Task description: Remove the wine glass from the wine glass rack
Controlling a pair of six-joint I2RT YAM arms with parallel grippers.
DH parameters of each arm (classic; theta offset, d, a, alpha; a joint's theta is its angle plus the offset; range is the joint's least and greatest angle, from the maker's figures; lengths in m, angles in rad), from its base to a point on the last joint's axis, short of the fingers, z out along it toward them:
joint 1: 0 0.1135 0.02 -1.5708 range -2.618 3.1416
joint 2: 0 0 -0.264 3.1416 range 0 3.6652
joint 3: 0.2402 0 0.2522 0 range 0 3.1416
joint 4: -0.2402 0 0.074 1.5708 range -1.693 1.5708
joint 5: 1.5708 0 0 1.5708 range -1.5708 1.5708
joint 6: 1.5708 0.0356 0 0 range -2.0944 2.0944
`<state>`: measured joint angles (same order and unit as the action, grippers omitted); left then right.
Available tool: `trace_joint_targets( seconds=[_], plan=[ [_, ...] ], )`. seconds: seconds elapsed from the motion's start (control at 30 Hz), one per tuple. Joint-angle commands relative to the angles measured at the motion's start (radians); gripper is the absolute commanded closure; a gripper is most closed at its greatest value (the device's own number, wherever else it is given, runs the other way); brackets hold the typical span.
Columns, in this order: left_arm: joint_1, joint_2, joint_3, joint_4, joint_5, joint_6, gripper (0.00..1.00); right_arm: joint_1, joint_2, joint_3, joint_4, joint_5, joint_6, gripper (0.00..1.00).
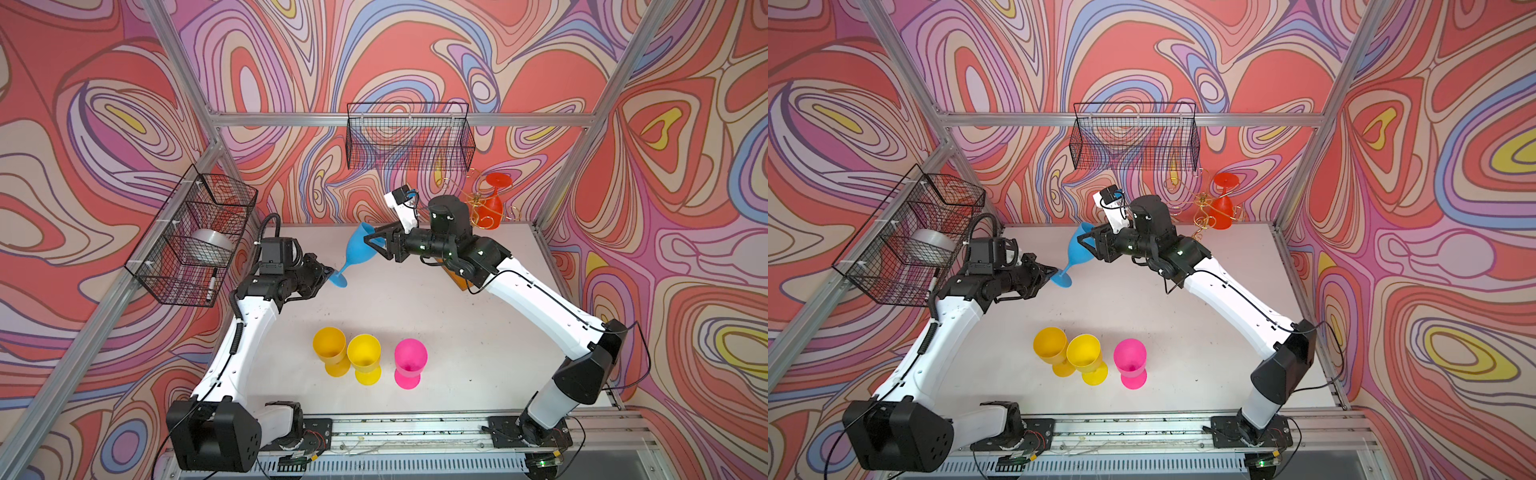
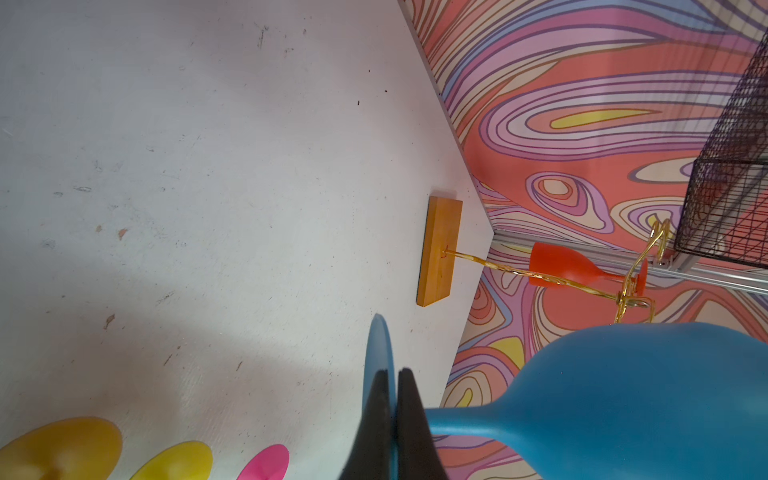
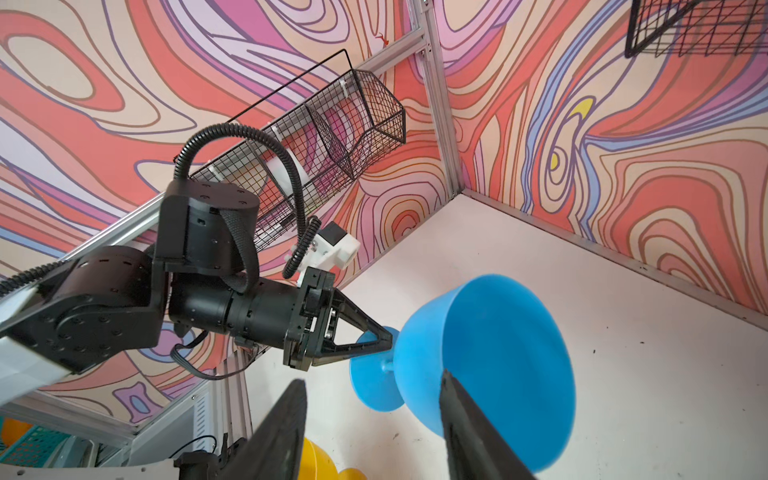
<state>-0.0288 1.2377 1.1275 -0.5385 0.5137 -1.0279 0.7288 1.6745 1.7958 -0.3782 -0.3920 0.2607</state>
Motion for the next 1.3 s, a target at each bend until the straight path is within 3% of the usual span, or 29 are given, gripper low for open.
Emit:
trace_joint_targets(
  seconds=[0.0, 0.47, 0.83, 1.07, 1.17, 1.27],
  plan=[
    [0.009, -0.008, -0.029, 0.112, 0.051, 0.018, 1.00, 0.000, 0.025, 0.029, -0.046, -0.010, 0.042, 0.48],
    [0.017, -0.023, -0.090, 0.264, 0.120, 0.016, 1.00, 0.001, 0.071, 0.117, -0.071, 0.061, 0.086, 0.56],
    [0.018, -0.021, -0.116, 0.346, 0.158, 0.006, 1.00, 0.006, 0.129, 0.168, -0.093, 0.030, 0.088, 0.69],
    [0.022, -0.013, -0.124, 0.374, 0.165, -0.004, 1.00, 0.019, 0.157, 0.208, -0.141, 0.037, 0.063, 0.71],
    [0.022, -0.010, -0.126, 0.382, 0.168, -0.006, 1.00, 0.022, 0.158, 0.209, -0.142, 0.041, 0.060, 0.76],
    [0.023, -0.010, -0.127, 0.385, 0.172, -0.001, 1.00, 0.024, 0.159, 0.211, -0.136, 0.041, 0.055, 0.89]
  ],
)
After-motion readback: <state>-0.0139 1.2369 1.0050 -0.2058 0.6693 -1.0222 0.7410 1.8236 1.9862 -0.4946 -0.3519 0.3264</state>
